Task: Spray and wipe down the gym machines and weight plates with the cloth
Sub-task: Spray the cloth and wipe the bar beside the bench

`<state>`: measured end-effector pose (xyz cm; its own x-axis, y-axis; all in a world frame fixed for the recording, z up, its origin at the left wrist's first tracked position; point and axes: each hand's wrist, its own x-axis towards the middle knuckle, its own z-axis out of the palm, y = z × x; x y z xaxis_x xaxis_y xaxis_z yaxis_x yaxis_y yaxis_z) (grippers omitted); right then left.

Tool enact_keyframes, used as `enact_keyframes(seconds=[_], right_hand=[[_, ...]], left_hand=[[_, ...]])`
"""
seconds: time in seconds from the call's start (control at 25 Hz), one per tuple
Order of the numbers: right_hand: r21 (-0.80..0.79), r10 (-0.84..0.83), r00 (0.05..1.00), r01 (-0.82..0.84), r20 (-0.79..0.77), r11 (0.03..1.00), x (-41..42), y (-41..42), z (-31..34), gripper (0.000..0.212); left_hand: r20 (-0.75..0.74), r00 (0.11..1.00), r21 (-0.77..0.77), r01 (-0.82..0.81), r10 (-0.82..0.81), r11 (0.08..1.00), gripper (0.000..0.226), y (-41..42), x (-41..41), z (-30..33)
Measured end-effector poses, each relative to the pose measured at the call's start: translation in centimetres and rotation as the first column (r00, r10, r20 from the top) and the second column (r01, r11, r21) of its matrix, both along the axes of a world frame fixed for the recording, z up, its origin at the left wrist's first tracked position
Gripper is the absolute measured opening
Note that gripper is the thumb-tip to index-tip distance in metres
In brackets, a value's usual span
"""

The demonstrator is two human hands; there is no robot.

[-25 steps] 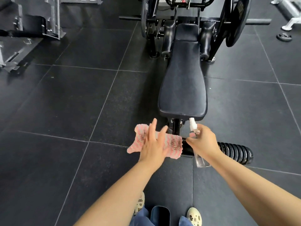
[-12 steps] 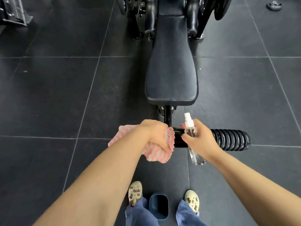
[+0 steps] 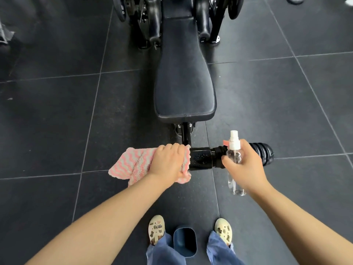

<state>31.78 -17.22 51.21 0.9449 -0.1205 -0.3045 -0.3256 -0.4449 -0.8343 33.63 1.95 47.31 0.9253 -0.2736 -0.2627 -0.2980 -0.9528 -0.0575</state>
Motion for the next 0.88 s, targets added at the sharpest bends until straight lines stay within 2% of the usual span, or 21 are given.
enact_keyframes(seconds=[0.12,0.2,0.32,0.44,0.56,0.64,0.68,0.8,0.88], right_hand=[[0.003,-0.026,1.0,0.026,-0.007,1.0,0.0,-0.5,-0.4,0.028],[0.015,-0.026,1.0,0.026,-0.003,1.0,0.0,-0.8,-0.3,0.029],[0.009,-0.031,0.999,0.031,0.031,0.999,-0.1,-1.6,0.1,0.028],[-0.023,-0.059,0.997,0.06,0.057,0.998,-0.1,-2.6,0.3,0.027],[-0.034,-0.07,0.996,0.072,0.051,0.997,-0.3,-3.3,0.3,0.026],[-0.019,-0.057,0.998,0.057,0.038,0.998,-0.3,-3.1,0.1,0.026],[-0.008,-0.046,0.998,0.047,0.035,0.999,-0.3,-2.8,0.0,0.025],[0.042,-0.017,1.0,0.016,0.019,0.999,-0.2,-2.2,-0.2,0.025],[0.052,-0.015,1.0,0.014,0.014,0.999,-0.2,-2.3,-0.3,0.025]], left_hand=[[-0.16,0.984,-0.09,0.067,-0.081,0.994,0.06,0.1,0.9,0.7],[-0.312,0.949,-0.188,-0.02,-0.04,0.982,0.059,-0.8,2.1,1.3],[-0.453,0.891,-0.3,-0.12,-0.03,0.946,0.05,-4.9,4.1,1.3],[-0.525,0.851,-0.28,-0.203,0.027,0.938,0.065,-8.4,5.1,1.4],[-0.385,0.923,-0.26,-0.106,-0.003,0.96,0.06,-8.4,4.4,0.4],[-0.207,0.976,-0.238,0.016,-0.067,0.971,0.043,-7.0,3.3,-0.3],[-0.11,0.988,-0.21,0.085,-0.11,0.974,0.044,-6.0,2.6,-0.5],[-0.001,0.98,-0.022,0.197,-0.197,0.98,0.082,-2.7,0.9,-0.8],[0.057,0.973,0.109,0.215,-0.222,0.971,0.091,-1.5,0.3,-0.8]])
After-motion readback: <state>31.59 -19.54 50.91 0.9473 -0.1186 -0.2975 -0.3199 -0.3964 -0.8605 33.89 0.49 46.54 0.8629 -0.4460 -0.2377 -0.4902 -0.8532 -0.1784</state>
